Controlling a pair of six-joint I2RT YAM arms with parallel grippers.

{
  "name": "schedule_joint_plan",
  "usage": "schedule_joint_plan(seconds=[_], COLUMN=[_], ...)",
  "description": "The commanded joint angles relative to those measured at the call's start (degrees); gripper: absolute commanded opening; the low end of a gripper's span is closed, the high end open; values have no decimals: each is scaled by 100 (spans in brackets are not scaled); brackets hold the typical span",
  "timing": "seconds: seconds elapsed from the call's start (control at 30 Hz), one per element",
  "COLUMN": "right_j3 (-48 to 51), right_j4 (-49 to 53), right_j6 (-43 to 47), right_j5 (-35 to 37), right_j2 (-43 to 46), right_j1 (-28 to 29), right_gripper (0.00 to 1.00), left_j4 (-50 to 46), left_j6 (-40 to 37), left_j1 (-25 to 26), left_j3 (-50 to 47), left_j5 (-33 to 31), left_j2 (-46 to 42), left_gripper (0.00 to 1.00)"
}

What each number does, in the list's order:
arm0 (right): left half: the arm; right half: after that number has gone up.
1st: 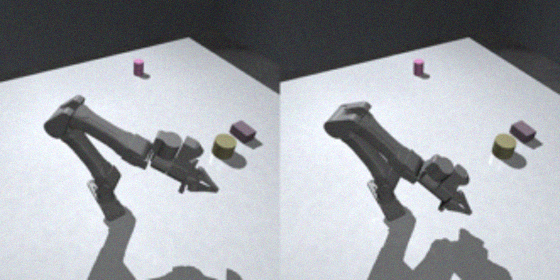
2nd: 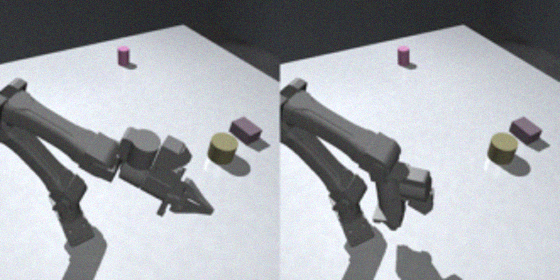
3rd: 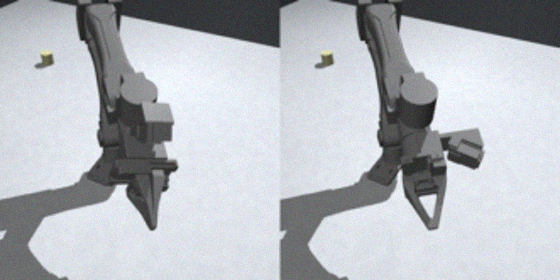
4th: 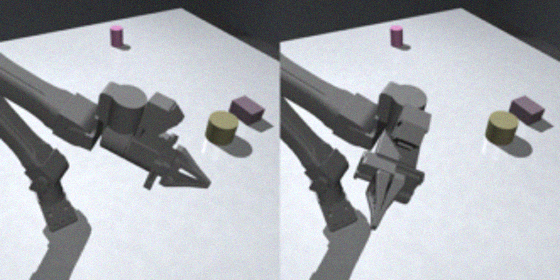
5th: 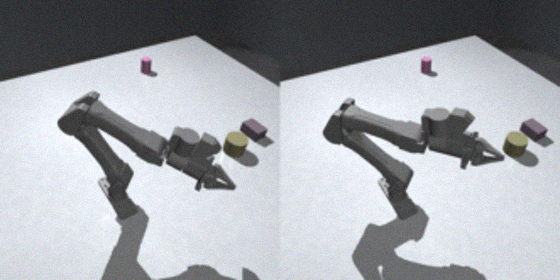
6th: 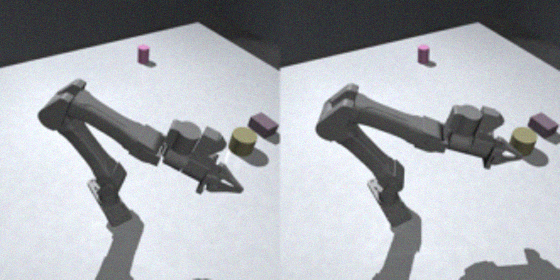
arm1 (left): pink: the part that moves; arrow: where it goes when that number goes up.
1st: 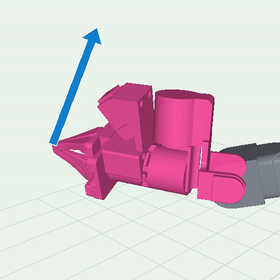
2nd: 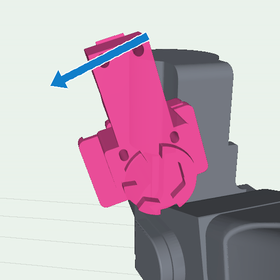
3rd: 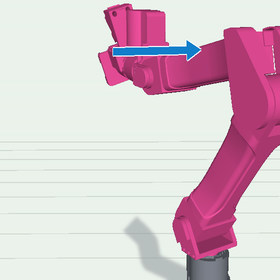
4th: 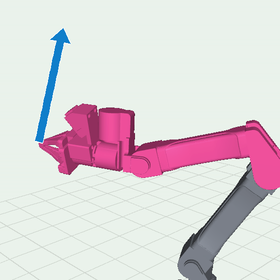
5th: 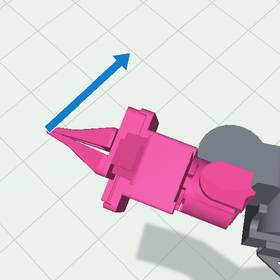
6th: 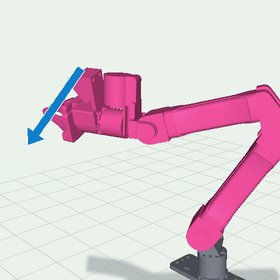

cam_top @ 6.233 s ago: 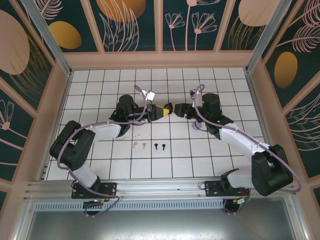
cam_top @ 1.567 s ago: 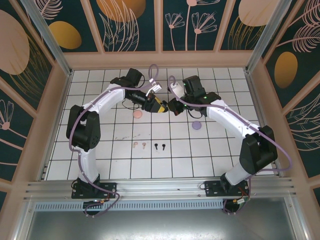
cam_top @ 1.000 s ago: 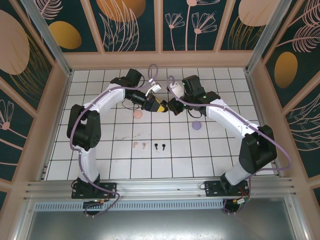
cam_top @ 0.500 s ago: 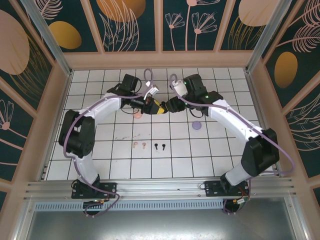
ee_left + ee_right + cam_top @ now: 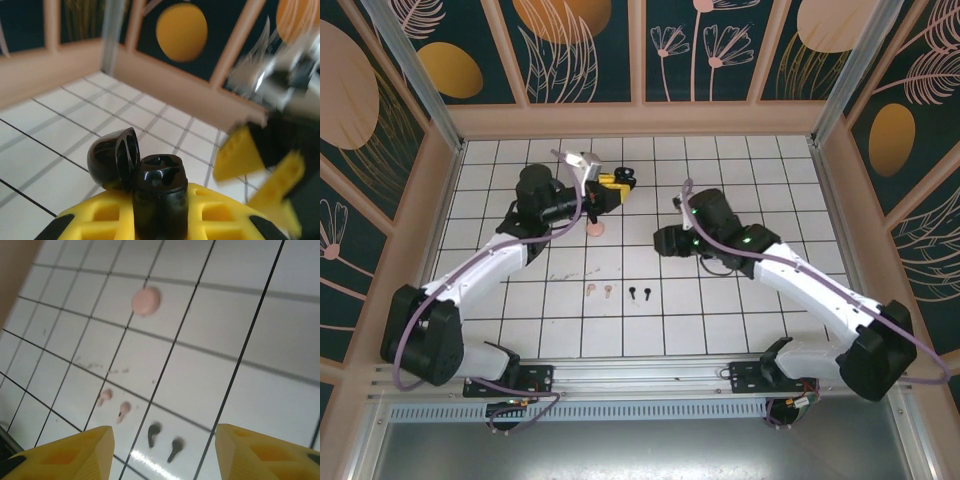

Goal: Insert the wireless bluetooth earbuds into the charging case

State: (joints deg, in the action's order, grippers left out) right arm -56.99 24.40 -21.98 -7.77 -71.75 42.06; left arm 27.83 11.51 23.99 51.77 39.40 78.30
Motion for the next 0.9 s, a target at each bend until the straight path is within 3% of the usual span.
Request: schedule_joint_plan(seconds=[0.0, 0.33, 0.53, 0.87], right_j3=[63, -737, -1549, -1954], right_j4=[-99, 526, 1149, 1474], right_j6=[-1010, -1918, -2279, -2697], right_j5=[584, 1461, 1834, 2022], right_j2=[-394, -2241, -3134, -3718], right_j1=[416, 1466, 1800, 2049], right_gripper=[55, 49, 47, 45], left_j4=[1346, 4426, 4072, 4018], left_j6=[218, 346, 706, 598], left_j1=[-35, -35, -35, -33], left_j3=[-389, -1951, -2103, -2351], left_j5=[-917, -3150, -4126, -4147], left_j2=[-444, -1034, -1304, -1620], left_gripper=[0, 0, 0, 0])
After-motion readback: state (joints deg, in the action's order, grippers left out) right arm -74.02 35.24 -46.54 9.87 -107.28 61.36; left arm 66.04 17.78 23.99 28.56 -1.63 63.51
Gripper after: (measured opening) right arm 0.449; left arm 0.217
